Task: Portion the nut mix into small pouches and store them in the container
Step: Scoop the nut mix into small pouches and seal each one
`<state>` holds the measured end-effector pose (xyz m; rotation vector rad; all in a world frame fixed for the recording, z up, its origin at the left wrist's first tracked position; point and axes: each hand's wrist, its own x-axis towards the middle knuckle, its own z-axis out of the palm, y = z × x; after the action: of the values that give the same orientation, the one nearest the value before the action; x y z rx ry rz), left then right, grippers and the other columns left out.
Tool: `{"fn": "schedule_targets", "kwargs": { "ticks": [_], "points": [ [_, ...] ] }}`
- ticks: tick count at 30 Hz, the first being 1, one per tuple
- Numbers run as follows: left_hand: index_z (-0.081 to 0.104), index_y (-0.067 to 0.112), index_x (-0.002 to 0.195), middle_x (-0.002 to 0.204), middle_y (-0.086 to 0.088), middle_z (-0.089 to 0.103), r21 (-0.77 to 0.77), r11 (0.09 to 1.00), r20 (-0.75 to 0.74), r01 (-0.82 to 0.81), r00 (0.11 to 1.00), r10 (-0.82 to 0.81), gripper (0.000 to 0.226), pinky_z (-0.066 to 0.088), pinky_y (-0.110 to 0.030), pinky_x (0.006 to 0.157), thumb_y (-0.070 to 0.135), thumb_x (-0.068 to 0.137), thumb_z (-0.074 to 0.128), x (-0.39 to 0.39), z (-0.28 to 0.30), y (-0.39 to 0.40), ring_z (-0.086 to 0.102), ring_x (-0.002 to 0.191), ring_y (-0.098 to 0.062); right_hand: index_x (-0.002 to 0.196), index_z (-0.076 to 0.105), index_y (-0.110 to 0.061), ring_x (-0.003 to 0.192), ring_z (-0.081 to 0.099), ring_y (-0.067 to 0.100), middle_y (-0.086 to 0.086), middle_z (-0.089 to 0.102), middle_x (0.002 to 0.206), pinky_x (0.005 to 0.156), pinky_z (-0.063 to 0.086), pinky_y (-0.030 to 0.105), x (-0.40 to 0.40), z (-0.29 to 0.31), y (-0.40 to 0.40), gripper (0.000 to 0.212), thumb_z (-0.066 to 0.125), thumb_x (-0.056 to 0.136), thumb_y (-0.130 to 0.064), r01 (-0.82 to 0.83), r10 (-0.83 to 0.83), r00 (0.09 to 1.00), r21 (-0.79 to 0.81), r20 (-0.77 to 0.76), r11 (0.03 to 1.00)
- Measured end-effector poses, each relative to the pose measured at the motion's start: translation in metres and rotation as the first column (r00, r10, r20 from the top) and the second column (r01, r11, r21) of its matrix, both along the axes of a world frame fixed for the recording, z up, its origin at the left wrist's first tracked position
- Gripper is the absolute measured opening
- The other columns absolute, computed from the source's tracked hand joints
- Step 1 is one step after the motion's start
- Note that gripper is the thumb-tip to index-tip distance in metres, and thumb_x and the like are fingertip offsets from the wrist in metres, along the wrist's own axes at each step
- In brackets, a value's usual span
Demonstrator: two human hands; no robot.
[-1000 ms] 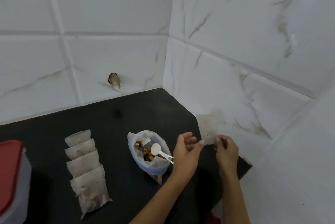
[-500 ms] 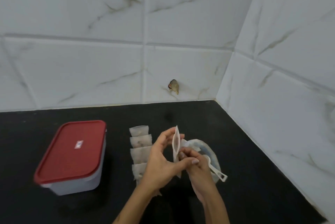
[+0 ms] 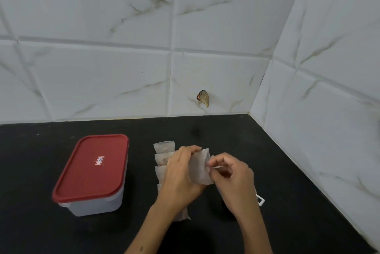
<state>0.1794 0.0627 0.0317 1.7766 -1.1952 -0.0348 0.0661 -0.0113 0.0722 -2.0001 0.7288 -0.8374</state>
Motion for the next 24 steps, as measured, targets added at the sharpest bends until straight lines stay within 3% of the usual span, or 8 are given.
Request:
{"fn": "schedule_targets", "kwargs": {
  "ticks": [4,9,12,14,16,18,21,24],
  "points": [
    [0.049,0.024,0.124,0.118,0.016,0.048,0.020,1.000,0.036,0.006,0.999,-0.007,0.067,0.033,-0.009,0.092,0.034,0.066,0.081,0.000,-0.004,0.000,0.047,0.109,0.001,0.083,0.072,-0.025,0.086,0.058,-0.011,-0.023,0.062,0.075,0.068,0.045,0.006,-0.002,-0.001,-0.001,0.019,0.066,0.084,-0.006,-0.010,-0.012,0.990,-0.160,-0.138,0.987],
    [0.049,0.019,0.128,0.115,0.006,0.054,0.053,0.999,0.091,0.007,0.996,-0.012,0.071,0.036,-0.016,0.089,0.043,0.064,0.066,-0.008,-0.009,0.000,0.050,0.104,-0.005,0.108,0.070,-0.024,0.091,0.055,-0.009,-0.019,0.061,0.101,0.073,0.043,0.003,-0.006,-0.001,0.002,0.031,0.073,0.079,-0.015,-0.053,0.033,0.983,-0.104,-0.181,0.993],
    [0.047,0.030,0.120,0.108,0.010,0.058,-0.005,0.999,0.022,-0.035,0.999,0.035,0.056,0.045,-0.021,0.086,0.044,0.068,0.061,-0.018,-0.012,0.000,0.056,0.097,-0.005,0.093,0.068,-0.042,0.102,0.051,-0.013,-0.021,0.059,0.111,0.077,0.043,0.004,-0.011,-0.005,0.007,0.029,0.072,0.080,-0.016,-0.088,0.084,0.979,-0.012,-0.183,0.996],
    [0.046,0.034,0.115,0.105,0.013,0.060,-0.024,0.998,-0.070,-0.062,0.996,0.060,0.046,0.051,-0.025,0.083,0.047,0.073,0.058,-0.025,-0.017,0.000,0.059,0.094,-0.005,0.085,0.066,-0.048,0.102,0.054,-0.011,-0.023,0.063,0.105,0.077,0.045,0.007,-0.017,-0.009,0.009,0.031,0.071,0.081,-0.017,-0.081,0.087,0.988,0.048,-0.127,0.996],
    [0.049,0.033,0.116,0.105,0.015,0.059,0.011,0.997,-0.151,-0.071,0.986,0.072,0.045,0.050,-0.024,0.084,0.048,0.076,0.061,-0.031,-0.022,0.000,0.058,0.098,-0.002,0.087,0.067,-0.044,0.094,0.059,-0.007,-0.021,0.066,0.095,0.073,0.046,0.008,-0.024,-0.013,0.008,0.026,0.070,0.082,-0.018,-0.007,0.014,0.998,0.103,-0.059,0.995],
    [0.047,0.039,0.112,0.102,0.021,0.056,0.038,0.996,-0.202,-0.079,0.976,0.085,0.043,0.045,-0.013,0.084,0.034,0.077,0.072,-0.034,-0.025,-0.002,0.054,0.096,0.006,0.089,0.065,-0.039,0.090,0.060,-0.003,-0.020,0.065,0.091,0.070,0.047,0.009,-0.031,-0.019,0.000,0.020,0.067,0.084,-0.020,0.108,-0.100,0.992,0.121,-0.075,0.987],
    [0.049,0.031,0.118,0.108,0.015,0.057,0.142,0.989,-0.263,-0.031,0.962,0.068,0.043,0.046,-0.015,0.090,0.023,0.083,0.073,-0.035,-0.030,-0.009,0.055,0.099,0.002,0.088,0.060,-0.036,0.094,0.058,0.004,-0.018,0.060,0.096,0.078,0.048,0.021,-0.040,-0.033,-0.020,0.020,0.063,0.087,-0.017,0.268,-0.252,0.951,0.072,-0.178,0.961],
    [0.049,0.034,0.099,0.093,0.012,0.061,0.118,0.989,-0.305,-0.094,0.944,0.126,0.032,0.053,-0.022,0.077,0.025,0.081,0.075,-0.035,-0.034,-0.017,0.060,0.085,0.000,0.101,0.057,-0.032,0.102,0.055,0.010,-0.007,0.058,0.106,0.082,0.046,0.026,-0.041,-0.046,-0.042,0.017,0.059,0.089,-0.020,0.395,-0.389,0.851,-0.059,-0.353,0.917]
  ]
}}
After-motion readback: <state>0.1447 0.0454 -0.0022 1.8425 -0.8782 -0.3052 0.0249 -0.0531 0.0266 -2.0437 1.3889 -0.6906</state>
